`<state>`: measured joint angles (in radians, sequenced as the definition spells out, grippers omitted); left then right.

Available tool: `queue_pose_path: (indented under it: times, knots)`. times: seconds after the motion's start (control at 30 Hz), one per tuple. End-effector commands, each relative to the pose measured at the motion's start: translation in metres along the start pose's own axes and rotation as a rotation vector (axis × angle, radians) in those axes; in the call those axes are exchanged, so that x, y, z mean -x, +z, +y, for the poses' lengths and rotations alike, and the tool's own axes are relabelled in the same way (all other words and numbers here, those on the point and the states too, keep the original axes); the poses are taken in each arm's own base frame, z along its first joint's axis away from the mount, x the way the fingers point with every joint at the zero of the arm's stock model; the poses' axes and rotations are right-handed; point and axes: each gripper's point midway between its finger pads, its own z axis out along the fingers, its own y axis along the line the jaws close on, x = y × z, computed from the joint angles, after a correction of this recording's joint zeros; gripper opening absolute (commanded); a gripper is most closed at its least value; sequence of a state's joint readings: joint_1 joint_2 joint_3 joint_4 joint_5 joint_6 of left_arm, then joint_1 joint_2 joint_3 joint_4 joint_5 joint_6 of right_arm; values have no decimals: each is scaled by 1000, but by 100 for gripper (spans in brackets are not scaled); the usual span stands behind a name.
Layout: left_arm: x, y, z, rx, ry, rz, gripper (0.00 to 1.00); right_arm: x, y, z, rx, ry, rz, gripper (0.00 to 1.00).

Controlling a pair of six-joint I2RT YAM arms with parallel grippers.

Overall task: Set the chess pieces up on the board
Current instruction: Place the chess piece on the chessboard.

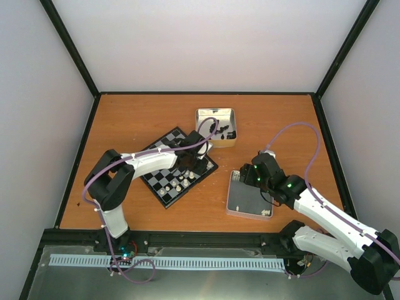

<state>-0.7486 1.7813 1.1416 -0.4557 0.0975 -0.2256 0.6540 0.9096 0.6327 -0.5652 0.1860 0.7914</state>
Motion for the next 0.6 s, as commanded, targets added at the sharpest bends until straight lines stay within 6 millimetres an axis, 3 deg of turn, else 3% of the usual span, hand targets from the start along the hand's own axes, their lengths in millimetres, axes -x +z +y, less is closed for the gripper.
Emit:
queue_pose_path:
  times: [0.0, 0.3, 0.43, 0.57]
  knots:
    - [7, 3, -5, -4, 20, -23, 4, 1, 1, -5, -12, 15, -11, 73]
    - [6, -6, -4, 5, 35, -30, 18, 1, 1, -5, -10, 18, -11, 73]
    - [12, -21, -13, -35, 31, -46, 23, 1, 0, -5, -8, 17, -9, 73]
    - [27, -49, -22, -62, 19, -102, 26, 2, -3, -5, -8, 12, -8, 73]
